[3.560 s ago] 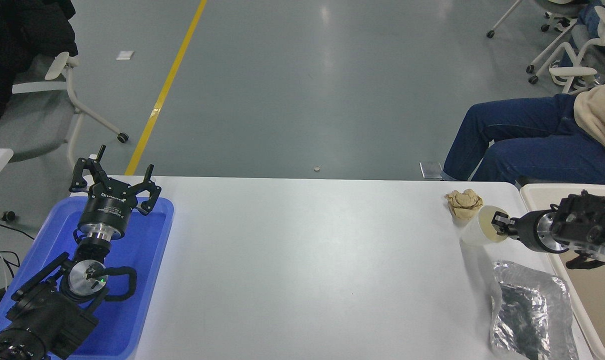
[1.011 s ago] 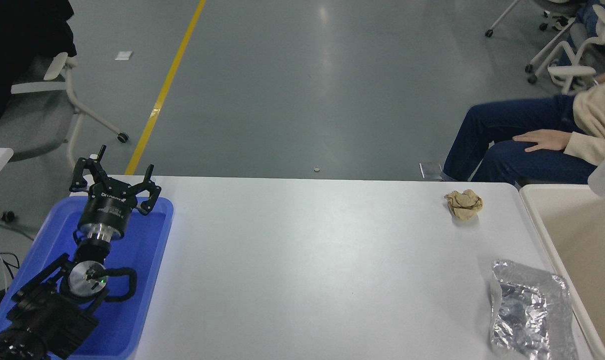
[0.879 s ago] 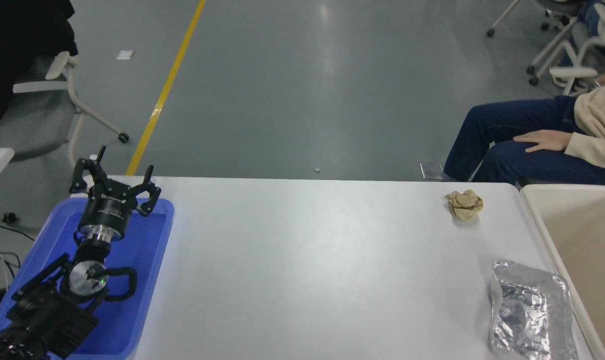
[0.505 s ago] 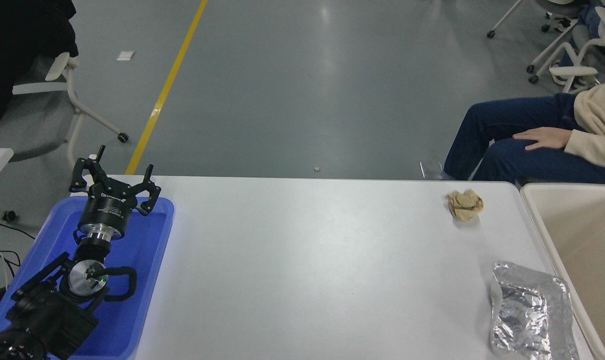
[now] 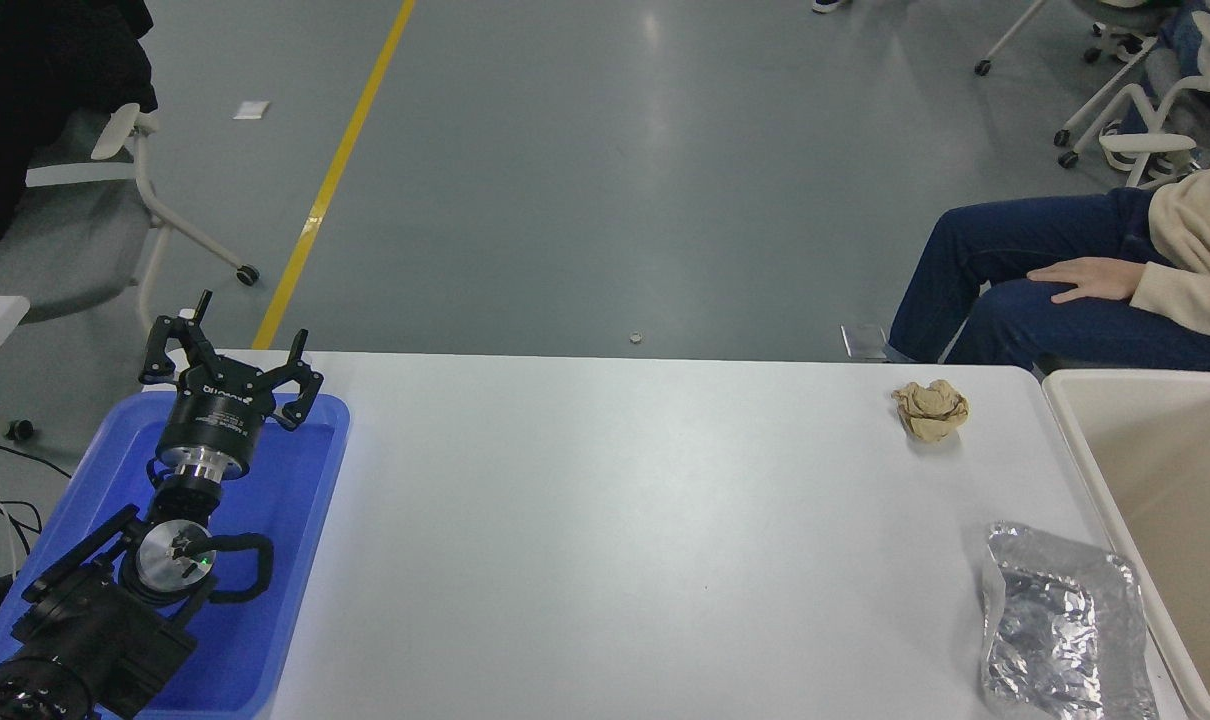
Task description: Pick up paper cup place in dustbin
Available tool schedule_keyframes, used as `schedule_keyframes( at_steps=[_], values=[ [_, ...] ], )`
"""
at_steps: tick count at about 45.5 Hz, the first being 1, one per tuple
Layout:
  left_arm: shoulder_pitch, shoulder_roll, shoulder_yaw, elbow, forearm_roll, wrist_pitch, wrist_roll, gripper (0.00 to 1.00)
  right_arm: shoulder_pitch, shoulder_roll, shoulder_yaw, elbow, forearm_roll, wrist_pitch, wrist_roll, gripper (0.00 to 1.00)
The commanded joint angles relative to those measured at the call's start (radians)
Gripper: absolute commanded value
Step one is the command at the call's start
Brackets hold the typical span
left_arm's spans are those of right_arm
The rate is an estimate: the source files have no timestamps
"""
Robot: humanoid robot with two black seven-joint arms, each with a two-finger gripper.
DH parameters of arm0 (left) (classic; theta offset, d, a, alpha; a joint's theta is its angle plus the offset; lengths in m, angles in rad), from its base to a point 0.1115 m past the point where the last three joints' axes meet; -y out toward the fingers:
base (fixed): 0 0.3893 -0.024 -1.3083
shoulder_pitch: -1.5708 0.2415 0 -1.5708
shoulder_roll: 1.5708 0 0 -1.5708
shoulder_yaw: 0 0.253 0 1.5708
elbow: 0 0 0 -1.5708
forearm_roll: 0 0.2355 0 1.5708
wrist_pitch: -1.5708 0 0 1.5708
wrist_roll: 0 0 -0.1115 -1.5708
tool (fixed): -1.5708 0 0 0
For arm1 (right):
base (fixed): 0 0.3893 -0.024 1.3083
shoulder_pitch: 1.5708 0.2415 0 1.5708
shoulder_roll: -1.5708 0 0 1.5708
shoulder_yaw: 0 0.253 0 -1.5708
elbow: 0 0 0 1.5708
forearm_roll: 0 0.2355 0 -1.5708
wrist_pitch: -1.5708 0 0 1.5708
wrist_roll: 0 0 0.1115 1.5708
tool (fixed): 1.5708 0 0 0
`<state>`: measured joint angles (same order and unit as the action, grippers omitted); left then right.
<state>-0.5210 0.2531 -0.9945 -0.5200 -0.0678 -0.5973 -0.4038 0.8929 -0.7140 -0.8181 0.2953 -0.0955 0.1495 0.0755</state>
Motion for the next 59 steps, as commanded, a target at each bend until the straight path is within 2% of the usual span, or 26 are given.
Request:
schedule_keyframes(
  at_steps=[1, 15, 32, 33, 37, 39, 41, 42, 51, 59],
  values=[
    [-0.001, 0.0, 0.001, 0.0, 0.0, -0.001, -0.001, 1.0, -0.212, 0.107, 0.151, -0.208, 0.01, -0.018, 0.0, 0.0],
    [-0.001, 0.0, -0.001, 0.0, 0.0, -0.001, -0.001, 1.0, -0.253, 0.145, 0.154, -0.212, 0.013, -0.087, 0.0, 0.0],
    [-0.001, 0.0, -0.001, 0.0, 0.0, -0.001, 0.0, 1.0, -0.266, 0.143, 0.154, -0.212, 0.016, -0.1, 0.0, 0.0],
    [-0.001, 0.0, 0.001, 0.0, 0.0, -0.001, 0.0, 1.0, -0.267, 0.142, 0.154, -0.212, 0.016, -0.11, 0.0, 0.03],
    [0.001, 0.0, -0.001, 0.0, 0.0, -0.001, -0.001, 1.0, -0.267, 0.143, 0.154, -0.212, 0.017, -0.183, 0.001, 0.5],
    [0.001, 0.0, -0.001, 0.0, -0.001, -0.001, -0.001, 1.0, -0.267, 0.146, 0.154, -0.211, 0.019, -0.229, 0.001, 0.69],
    [-0.001, 0.0, -0.001, 0.0, 0.0, -0.001, 0.0, 1.0, -0.272, 0.151, 0.154, -0.209, 0.02, -0.277, 0.001, 0.84],
    [0.001, 0.0, -0.001, 0.0, 0.0, -0.001, 0.0, 1.0, -0.275, 0.156, 0.154, -0.209, 0.02, -0.292, 0.001, 0.88],
    [-0.001, 0.0, 0.001, 0.0, 0.0, -0.001, 0.0, 1.0, -0.281, 0.156, 0.154, -0.202, 0.022, -0.315, 0.003, 0.99],
    [-0.001, 0.0, -0.001, 0.0, 0.0, -0.001, -0.001, 1.0, -0.27, 0.154, 0.154, -0.182, 0.022, -0.308, 0.003, 1.0]
  ],
)
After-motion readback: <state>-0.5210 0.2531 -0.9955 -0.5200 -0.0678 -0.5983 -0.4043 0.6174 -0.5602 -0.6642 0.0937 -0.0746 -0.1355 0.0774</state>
